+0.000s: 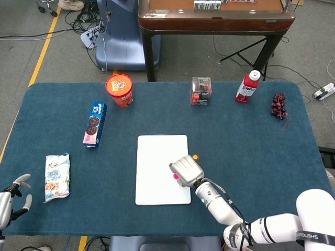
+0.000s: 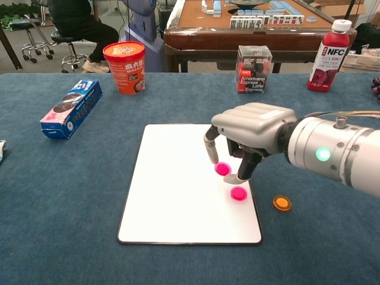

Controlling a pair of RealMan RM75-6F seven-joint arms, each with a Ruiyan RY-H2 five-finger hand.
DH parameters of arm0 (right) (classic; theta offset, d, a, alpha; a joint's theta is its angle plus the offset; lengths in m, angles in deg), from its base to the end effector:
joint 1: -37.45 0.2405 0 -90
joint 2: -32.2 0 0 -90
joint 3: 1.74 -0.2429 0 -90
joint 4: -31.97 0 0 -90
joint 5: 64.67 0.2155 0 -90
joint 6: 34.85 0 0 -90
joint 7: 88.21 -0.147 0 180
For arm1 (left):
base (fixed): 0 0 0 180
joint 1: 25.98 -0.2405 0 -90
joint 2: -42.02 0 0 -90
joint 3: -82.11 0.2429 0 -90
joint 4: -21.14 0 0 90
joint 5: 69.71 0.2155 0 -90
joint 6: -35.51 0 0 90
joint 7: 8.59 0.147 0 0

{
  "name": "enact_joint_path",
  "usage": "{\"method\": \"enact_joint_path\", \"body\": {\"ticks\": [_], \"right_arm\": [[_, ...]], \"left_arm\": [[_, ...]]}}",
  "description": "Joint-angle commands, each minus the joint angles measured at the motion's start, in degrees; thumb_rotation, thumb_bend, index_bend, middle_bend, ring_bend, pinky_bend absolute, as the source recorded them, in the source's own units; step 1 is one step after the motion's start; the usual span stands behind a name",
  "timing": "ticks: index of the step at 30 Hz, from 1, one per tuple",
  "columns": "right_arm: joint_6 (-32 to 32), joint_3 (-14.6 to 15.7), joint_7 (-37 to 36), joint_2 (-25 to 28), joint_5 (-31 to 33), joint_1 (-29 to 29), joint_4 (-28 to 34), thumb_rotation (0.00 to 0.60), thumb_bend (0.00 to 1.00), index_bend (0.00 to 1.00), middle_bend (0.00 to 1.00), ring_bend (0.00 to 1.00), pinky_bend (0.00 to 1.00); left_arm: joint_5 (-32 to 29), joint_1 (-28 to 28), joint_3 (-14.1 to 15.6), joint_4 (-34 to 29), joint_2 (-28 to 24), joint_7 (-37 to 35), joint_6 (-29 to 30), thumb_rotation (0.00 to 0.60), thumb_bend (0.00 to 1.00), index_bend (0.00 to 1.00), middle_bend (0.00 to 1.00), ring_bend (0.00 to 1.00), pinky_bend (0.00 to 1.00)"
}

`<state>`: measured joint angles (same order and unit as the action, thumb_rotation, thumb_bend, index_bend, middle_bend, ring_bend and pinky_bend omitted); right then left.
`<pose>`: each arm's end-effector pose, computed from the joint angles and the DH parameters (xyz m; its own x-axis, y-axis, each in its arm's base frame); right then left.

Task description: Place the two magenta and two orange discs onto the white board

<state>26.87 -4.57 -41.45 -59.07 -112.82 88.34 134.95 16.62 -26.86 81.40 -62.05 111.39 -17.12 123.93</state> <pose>-0.0757 -0.2690 -0.0574 0.6439 -0.3085 0.7001 -0.7248 -0.5390 0.4291 -0.3385 0.1441 0.1373 0.3226 0.0103 0.9465 0.9431 0.0815 -0.3223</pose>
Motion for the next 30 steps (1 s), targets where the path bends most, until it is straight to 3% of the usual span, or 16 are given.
{"method": "enact_joint_path", "body": {"ticks": [1,13,30], "right_arm": [[-0.24,0.40,0.11,-0.58,-0.31,0.05,-0.24,0.600,0.26,0.53,1.00,1.00,1.00],[-0.36,1.61,1.25,-1.51,-0.10,-0.14,-0.31,0.600,0.21,0.53,1.00,1.00,1.00],[-2.11,0.68,1.60,-4.22,1.47,1.11,-3.01,0.600,0.21,0.53,1.00,1.00,1.00]], "left_arm": [[-0.02,-0.09,0.08,0.16,0.08,-0.08,0.00,0.600,0.47,0.27,0.43,0.51,0.66],[-0.05,-0.28,0.08,0.51,0.58,-0.43,0.23,0.600,0.47,0.26,0.43,0.51,0.66],[-0.30,-0.72,0.31,1.20,0.82,-1.16,0.13,0.600,0.47,0.27,0.43,0.51,0.66]]}}
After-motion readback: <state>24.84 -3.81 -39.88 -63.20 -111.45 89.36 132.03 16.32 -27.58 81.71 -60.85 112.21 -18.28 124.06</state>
